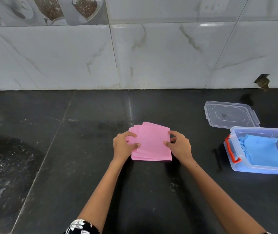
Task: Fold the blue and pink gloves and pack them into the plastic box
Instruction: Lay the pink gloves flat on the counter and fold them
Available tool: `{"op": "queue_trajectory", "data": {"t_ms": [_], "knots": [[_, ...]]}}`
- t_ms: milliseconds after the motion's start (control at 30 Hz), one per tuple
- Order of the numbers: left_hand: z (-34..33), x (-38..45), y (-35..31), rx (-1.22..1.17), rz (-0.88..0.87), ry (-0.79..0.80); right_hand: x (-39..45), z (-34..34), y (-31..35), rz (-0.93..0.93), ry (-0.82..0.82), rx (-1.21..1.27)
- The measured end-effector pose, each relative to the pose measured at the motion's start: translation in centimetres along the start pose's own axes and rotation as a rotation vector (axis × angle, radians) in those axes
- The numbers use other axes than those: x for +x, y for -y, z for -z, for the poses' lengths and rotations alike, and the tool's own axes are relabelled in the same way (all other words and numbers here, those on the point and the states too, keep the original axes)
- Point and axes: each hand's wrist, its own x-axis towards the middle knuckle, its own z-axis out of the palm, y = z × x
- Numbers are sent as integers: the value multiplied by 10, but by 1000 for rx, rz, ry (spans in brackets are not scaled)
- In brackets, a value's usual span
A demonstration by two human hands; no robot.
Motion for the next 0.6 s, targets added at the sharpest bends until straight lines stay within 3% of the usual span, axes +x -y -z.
{"op": "queue_trajectory", "data": {"t_ms": [267, 400, 600], "knots": [[2, -3, 6, -149, 103, -13, -2, 0, -2, 0, 14, 109], [-4, -2, 3, -75, 58, -66, -1, 0, -3, 0, 7, 158], [10, 6, 5, -178, 130, 65, -2, 1, -3, 25, 4, 193]]}}
